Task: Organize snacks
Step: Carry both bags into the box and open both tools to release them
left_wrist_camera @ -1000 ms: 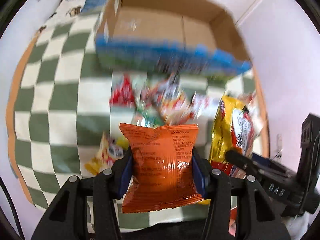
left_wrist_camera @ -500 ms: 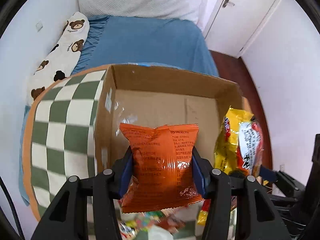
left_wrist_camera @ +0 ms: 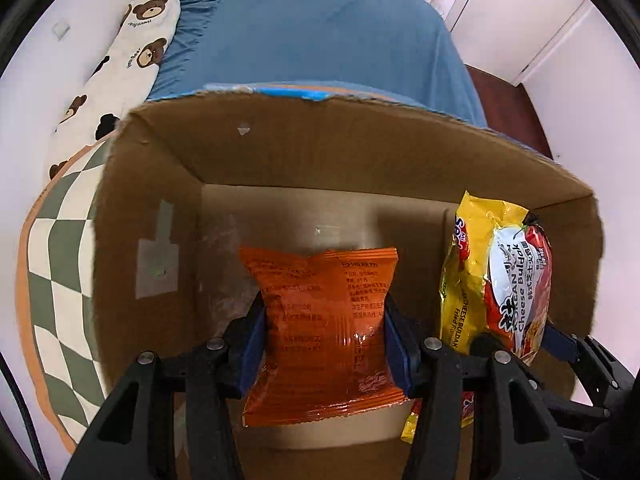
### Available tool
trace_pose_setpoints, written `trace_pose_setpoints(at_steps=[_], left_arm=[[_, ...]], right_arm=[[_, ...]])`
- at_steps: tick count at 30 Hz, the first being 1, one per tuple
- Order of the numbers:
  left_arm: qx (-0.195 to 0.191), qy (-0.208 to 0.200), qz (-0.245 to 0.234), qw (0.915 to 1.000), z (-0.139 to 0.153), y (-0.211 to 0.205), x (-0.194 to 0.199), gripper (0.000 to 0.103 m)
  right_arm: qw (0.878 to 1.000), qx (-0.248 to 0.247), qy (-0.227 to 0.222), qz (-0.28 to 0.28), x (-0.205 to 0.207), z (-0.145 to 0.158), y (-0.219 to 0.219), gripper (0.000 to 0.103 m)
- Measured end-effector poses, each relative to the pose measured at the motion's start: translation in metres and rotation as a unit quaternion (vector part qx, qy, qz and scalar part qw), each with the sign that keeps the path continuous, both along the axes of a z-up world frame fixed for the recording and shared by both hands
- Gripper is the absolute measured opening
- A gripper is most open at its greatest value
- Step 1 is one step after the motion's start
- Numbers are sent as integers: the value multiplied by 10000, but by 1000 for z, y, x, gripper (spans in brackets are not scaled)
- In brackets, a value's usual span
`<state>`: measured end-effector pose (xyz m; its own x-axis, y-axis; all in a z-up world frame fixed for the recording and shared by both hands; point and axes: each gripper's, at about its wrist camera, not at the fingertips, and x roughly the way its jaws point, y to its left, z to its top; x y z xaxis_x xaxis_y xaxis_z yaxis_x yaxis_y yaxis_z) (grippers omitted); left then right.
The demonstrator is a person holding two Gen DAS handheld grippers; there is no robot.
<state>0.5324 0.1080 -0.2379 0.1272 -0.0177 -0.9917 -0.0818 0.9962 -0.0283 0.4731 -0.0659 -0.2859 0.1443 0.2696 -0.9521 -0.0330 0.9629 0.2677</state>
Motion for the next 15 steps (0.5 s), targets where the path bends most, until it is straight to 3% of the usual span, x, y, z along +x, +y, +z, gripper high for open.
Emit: trace_pose_setpoints(at_steps=[7,8,10,12,15], left_arm=[[91,207,-50,9997,-16,-1,17,53],[99,184,-42,9998,-15,-2,16,56],[224,102,-84,9997,-14,-3,18,80],[286,46,-109,9995,-11,-2,16,92],[272,-4,-77,9996,-5,-1,11,92]], right_arm=[[9994,68,334,49,21,-23,9,78],[9994,47,320,87,24,-23,10,88],[9996,-157,190,154,27,-20,10,100],[9995,-203,122,230,28,-18,10,100],[9993,-266,96,237,29,-15,5,100]])
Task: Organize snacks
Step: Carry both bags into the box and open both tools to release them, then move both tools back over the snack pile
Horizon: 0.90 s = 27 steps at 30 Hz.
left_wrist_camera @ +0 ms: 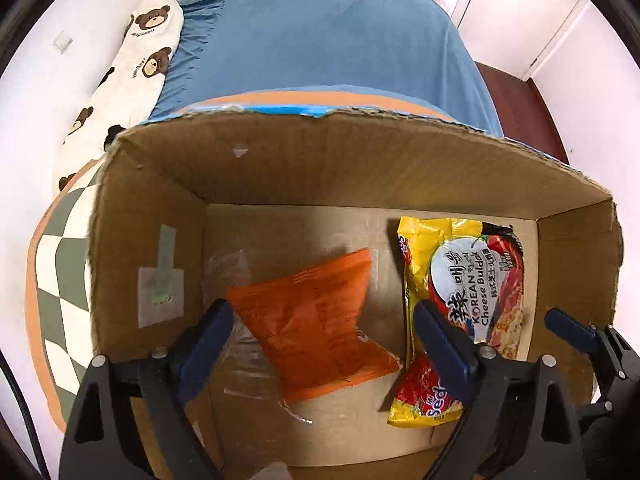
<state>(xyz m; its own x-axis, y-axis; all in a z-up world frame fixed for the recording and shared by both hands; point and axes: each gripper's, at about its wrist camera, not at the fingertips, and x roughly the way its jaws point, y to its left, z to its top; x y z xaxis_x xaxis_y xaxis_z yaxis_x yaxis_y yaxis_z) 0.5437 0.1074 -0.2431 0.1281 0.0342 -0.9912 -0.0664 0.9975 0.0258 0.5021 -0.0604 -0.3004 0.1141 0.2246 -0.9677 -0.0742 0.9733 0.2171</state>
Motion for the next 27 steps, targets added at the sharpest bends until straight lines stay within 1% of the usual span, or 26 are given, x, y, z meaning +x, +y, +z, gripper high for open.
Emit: trace_pose_setpoints(at_steps=[3,6,8,12,15,18,22,27], left_arm=[[-24,-97,74,9999,11,3,-7,92],[-92,-330,117,9993,30,1,-23,92],[-118,-510,118,9986,44,1,-35,92],[-121,-839,100,9963,68,5,-56,92],[-83,-1048,85,9944,87,6,-75,92],[-38,-1324,46,9912,110,8,-100,92],[-72,-1585,6,9873,139,7,-128,92],[-30,-1950,-112,9807,176,0,-163,92]], right_arm=[[10000,-10,-64,-75,-3,8,-8,100],[9994,-148,-282,-106,-14,23,-13,100],[9989,-140,-420,-149,-22,36,-17,100],[9961,-237,-831,-163,-47,68,-22,100],[9931,-207,-1135,-187,-64,93,-27,100],[9902,-210,-1366,-187,-84,118,-30,100],[9855,-189,-1675,-176,-106,148,-32,100],[9796,-47,-1999,-223,-134,186,-37,100]])
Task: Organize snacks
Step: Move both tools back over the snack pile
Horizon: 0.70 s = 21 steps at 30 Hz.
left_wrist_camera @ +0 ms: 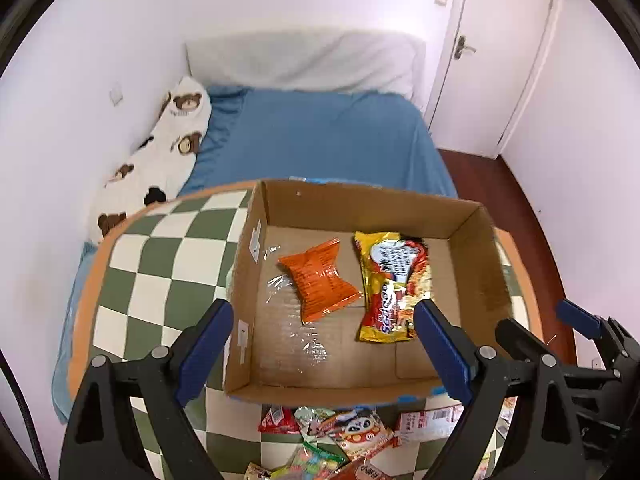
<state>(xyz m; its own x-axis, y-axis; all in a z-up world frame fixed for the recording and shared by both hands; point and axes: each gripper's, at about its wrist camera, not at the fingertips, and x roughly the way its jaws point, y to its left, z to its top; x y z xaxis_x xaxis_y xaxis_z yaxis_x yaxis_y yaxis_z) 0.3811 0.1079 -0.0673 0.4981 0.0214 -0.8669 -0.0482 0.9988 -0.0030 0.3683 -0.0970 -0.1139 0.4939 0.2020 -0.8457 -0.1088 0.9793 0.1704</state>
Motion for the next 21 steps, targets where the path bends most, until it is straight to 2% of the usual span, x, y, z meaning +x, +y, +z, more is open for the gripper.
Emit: trace_pose_setpoints(at_steps=[5,11,15,21], left_arm=[[-44,-250,-46,9997,28,-1,-27,92],[-108,-275,-56,9995,38,3,-57,92],[-35,40,-76,10000,19,6,-80,92],[303,855,-170,9957,-41,16,-125,92]], right_arm=[[9998,103,-176,-64,-26,29,-3,100],[9994,302,-23,-148,-61,34,-7,100],[9980,432,382,-247,-86,13,-16,100],[9900,575,1147,-582,-120,-38,-42,100]])
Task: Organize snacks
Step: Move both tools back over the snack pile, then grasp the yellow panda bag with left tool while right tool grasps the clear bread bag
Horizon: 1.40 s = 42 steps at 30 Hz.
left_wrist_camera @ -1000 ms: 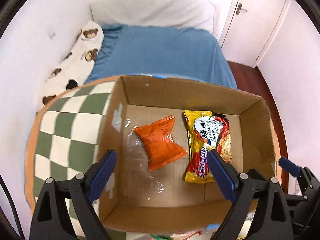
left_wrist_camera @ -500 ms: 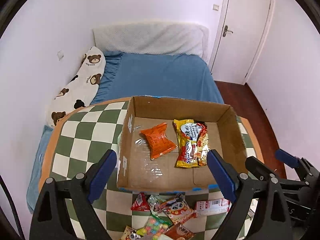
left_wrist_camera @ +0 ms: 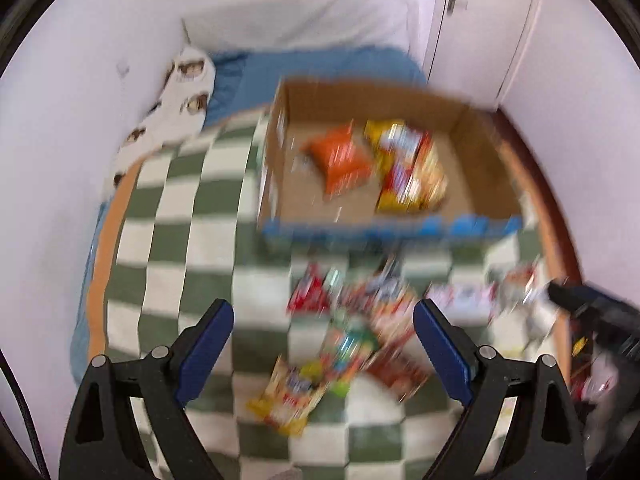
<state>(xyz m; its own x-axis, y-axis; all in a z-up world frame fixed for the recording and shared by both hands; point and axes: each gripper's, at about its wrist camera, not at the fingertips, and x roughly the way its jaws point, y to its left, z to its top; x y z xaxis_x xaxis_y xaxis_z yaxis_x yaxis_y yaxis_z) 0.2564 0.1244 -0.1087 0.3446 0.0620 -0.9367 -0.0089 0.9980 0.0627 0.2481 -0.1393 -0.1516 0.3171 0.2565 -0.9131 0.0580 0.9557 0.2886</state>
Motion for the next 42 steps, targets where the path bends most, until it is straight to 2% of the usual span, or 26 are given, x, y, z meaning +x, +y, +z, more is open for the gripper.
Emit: trace_pose_setpoints(at_steps=[2,4,6,10,19,21,23,24,26,28,30,32,34,36,42], left_arm=[[111,409,-85,9991,-28,5,-14,92],[362,642,-242,9970,-53,7,-26,92],[650,1009,-452,9917,-85,6,-36,92],[881,1599,-719,9806,-134,5,-44,92],[1425,2416,-1472,9485,-205,-12,-39,92],[1429,2523,-1534,9447,-214,-13,-40,92],[1351,2563,-1464,9458,-216,-10,-41,81],[1292,2598,-1370,9471,-217,-8,-41,70],[1061,2632,-1015,9535,-216,1,-42,67],[736,2615,-583,9606,-213,13,-42,63],[309,2629,-25,9643,-211,29,-45,60],[-181,2629,541,9631,-210,45,-51,60],[-531,2624,995,9583,-211,58,-58,60],[-722,2623,1223,9545,-213,64,-65,60],[-898,2806,1095,9493,-232,59,-79,63]], right_arm=[[9997,8,233,-98,-10,-17,-10,100],[9984,28,523,-191,-18,-37,-21,100],[9961,29,841,-276,-25,-57,-30,100],[9910,-51,1282,-372,-38,-93,-44,100],[9786,-464,1959,-416,-45,-153,-53,100],[9745,-663,2114,-363,-45,-166,-52,100],[9718,-820,2191,-306,-46,-176,-51,100],[9710,-833,2219,-304,-47,-180,-50,98],[9696,-764,2308,-282,-50,-188,-49,81],[9687,-625,2388,-265,-54,-194,-48,69],[9708,-533,2333,-170,-57,-195,-42,68],[9726,-532,2262,29,-60,-193,-31,66],[9728,-512,2249,222,-63,-192,-18,65],[9723,-498,2236,455,-65,-192,-2,64],[9668,-407,2343,932,-68,-191,34,65]])
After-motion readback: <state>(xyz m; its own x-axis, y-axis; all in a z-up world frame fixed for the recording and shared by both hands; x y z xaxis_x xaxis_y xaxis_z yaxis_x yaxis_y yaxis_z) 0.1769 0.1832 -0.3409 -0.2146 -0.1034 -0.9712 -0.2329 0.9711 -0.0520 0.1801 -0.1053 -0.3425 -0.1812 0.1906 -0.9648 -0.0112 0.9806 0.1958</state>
